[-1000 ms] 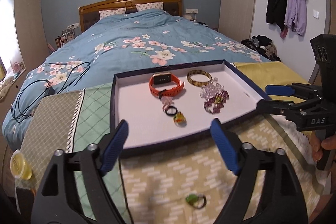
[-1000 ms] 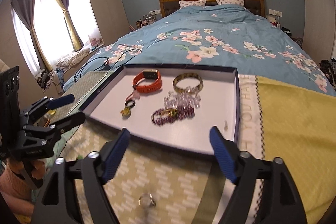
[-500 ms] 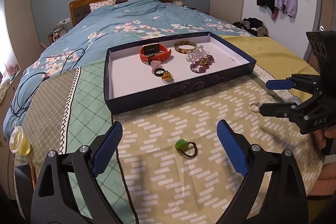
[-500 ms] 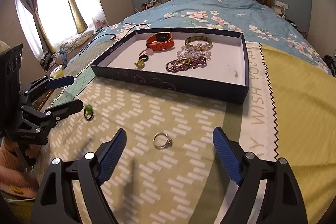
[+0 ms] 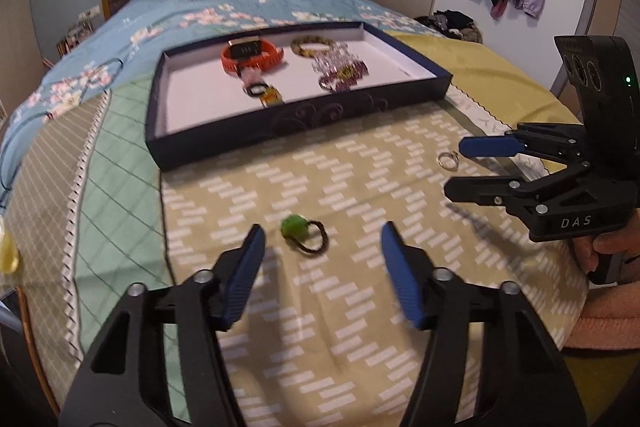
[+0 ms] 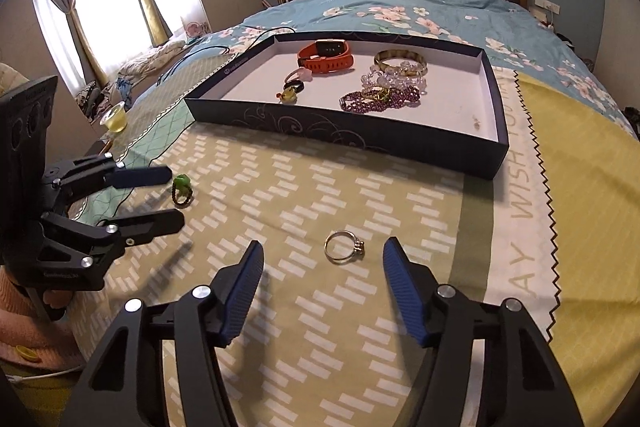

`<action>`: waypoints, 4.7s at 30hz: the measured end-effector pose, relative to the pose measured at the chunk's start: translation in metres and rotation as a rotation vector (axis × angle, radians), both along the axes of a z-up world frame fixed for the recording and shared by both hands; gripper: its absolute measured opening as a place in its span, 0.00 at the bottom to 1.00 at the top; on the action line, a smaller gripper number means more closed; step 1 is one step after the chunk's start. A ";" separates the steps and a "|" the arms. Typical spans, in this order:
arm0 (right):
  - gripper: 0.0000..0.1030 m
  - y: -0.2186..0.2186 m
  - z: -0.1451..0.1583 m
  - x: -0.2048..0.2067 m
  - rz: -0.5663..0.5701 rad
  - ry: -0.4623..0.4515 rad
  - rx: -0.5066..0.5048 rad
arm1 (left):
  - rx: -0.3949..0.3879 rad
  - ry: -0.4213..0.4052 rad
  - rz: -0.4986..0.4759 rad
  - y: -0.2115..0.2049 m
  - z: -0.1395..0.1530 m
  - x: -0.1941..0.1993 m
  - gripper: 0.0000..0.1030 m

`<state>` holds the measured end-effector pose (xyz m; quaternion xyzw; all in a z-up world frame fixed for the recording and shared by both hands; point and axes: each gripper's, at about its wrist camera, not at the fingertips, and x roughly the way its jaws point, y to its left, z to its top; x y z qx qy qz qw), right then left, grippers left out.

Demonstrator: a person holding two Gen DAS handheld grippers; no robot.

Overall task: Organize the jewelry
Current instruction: 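Grasp the silver ring with the right tool while the left tool grasps the green-stone ring, then carry the silver ring to the tray with the right tool while the left tool carries the green-stone ring, then lower the silver ring into the tray with the right tool while the left tool lowers the green-stone ring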

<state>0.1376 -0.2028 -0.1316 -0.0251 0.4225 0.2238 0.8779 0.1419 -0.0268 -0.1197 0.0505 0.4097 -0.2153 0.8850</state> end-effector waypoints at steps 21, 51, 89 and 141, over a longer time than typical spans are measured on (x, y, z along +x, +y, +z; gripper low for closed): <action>0.27 0.004 0.000 0.003 -0.047 -0.017 -0.071 | 0.027 0.007 0.060 -0.001 -0.004 0.010 0.30; 0.04 -0.008 0.011 0.007 -0.025 -0.021 0.049 | -0.002 0.000 0.080 0.005 0.000 0.011 0.23; 0.04 -0.020 0.034 0.021 -0.044 -0.080 0.145 | -0.039 -0.104 0.083 -0.005 0.029 0.019 0.23; 0.04 -0.017 0.057 0.052 -0.034 -0.141 0.142 | -0.055 -0.196 0.096 -0.007 0.060 0.043 0.23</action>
